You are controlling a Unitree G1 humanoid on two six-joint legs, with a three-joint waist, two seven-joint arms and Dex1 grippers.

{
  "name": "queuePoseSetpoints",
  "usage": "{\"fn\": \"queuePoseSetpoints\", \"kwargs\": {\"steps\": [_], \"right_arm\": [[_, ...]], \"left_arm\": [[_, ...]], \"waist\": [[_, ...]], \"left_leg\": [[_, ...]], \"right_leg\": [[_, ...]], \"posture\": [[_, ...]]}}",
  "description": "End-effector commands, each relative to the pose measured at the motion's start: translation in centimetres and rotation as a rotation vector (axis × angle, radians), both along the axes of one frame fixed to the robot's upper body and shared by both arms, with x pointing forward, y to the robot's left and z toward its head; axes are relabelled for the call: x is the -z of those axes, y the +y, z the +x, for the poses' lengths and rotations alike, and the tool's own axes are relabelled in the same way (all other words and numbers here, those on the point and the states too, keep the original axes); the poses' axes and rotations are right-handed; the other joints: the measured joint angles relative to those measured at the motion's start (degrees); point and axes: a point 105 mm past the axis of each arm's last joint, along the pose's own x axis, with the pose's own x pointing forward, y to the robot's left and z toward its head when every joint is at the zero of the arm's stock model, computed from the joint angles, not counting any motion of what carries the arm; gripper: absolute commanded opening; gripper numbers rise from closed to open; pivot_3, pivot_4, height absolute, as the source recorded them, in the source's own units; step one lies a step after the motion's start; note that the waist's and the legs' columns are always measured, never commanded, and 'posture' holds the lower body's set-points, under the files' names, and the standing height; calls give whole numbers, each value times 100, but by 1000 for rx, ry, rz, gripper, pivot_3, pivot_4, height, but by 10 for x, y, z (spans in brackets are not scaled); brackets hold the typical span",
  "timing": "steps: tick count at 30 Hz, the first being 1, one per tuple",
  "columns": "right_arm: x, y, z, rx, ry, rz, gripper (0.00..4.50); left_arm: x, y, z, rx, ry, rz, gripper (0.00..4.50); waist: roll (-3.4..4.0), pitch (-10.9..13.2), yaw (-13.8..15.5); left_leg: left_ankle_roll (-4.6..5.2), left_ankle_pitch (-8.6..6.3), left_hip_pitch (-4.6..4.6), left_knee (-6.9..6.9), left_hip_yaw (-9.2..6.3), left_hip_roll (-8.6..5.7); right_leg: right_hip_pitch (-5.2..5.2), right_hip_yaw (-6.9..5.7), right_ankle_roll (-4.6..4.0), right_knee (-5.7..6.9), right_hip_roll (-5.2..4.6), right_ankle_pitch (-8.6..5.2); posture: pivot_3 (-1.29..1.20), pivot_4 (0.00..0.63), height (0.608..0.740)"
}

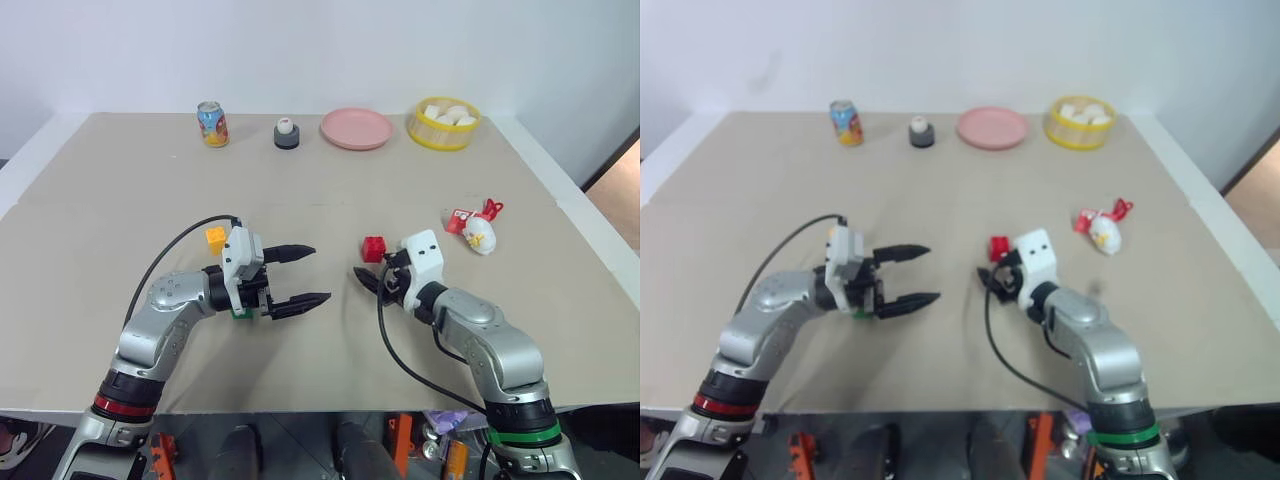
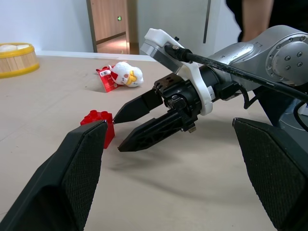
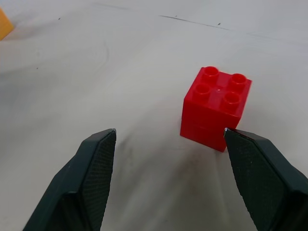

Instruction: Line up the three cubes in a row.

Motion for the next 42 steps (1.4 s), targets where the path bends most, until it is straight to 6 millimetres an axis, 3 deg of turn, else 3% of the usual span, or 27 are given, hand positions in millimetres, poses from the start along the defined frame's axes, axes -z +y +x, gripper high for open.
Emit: {"fn": "queuePoseSetpoints", "kwargs": {"steps": [1, 16, 28, 39, 42], "right_arm": [[-11, -6, 0, 11, -45, -4, 3667], [-3, -3, 4, 15, -33, -25, 3667], [11, -6, 23, 71, -37, -34, 3667], [8, 2, 42, 68, -61, -29, 3667], [7, 2, 42, 57, -67, -32, 2808]], "left_arm": [[-14, 1, -2, 1, -47, -20, 4313], [-15, 0, -2, 6, -47, -24, 4313], [-17, 0, -2, 5, -48, -22, 4313], [-19, -1, -1, 0, -51, -27, 4313], [-18, 1, 0, -10, -51, -27, 4313]], "waist": [[0, 0, 0], [0, 0, -1], [-1, 1, -15], [-1, 1, -15], [-1, 1, -15]], "left_leg": [[0, 0, 0, 0, 0, 0], [0, 0, 0, -3, 0, 0], [-1, 0, 1, -5, 1, 0], [-1, 0, 0, -9, 1, 0], [-1, -1, 1, -13, 1, 0]], "right_leg": [[0, 0, 0, 0, 0, 0], [-2, 0, -2, -2, 0, -1], [-3, 0, -3, -5, 0, 0], [-2, -1, -3, -6, 0, -1], [-3, -1, -3, -7, 1, -2]], "posture": [[0, 150, 740], [0, 150, 740], [0, 150, 740], [0, 150, 740], [0, 150, 740]]}}
